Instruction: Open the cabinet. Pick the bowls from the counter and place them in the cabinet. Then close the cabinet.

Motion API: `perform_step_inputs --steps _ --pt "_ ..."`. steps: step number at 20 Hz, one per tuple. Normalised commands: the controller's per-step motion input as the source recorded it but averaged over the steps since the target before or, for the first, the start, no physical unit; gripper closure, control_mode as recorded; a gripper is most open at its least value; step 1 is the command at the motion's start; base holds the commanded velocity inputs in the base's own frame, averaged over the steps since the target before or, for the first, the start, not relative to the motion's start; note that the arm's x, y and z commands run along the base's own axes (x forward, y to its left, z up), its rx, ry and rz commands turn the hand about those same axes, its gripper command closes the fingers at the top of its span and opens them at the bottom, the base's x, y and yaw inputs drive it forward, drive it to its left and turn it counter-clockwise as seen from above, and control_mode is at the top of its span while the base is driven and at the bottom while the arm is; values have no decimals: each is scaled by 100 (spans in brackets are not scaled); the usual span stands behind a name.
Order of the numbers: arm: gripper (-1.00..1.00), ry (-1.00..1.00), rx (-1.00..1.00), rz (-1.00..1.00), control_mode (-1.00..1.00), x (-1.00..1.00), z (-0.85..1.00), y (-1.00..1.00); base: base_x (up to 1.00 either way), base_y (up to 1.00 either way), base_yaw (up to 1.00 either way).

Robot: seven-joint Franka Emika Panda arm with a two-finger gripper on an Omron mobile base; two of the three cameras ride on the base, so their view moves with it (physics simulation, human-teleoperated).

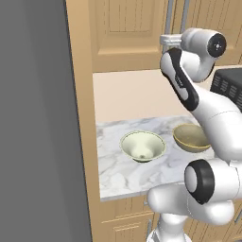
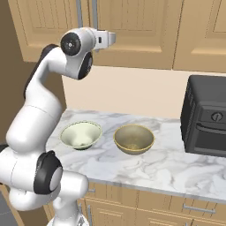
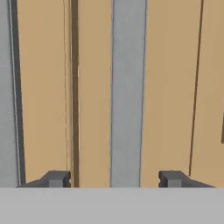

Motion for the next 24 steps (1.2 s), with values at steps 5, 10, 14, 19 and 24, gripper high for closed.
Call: perform_step_inputs --steps 5,10,14,19,24 --pt "100 16 13 0 -100 100 -18 -10 0 0 0" --pt "100 21 13 4 -100 93 -16 -43 0 0 0" --pt "100 0 10 -1 -100 11 -50 -46 0 0 0" --pt "100 -24 19 -8 -100 -20 -97 -77 0 0 0" --pt "100 -47 24 -5 -100 -32 -92 -100 0 0 0"
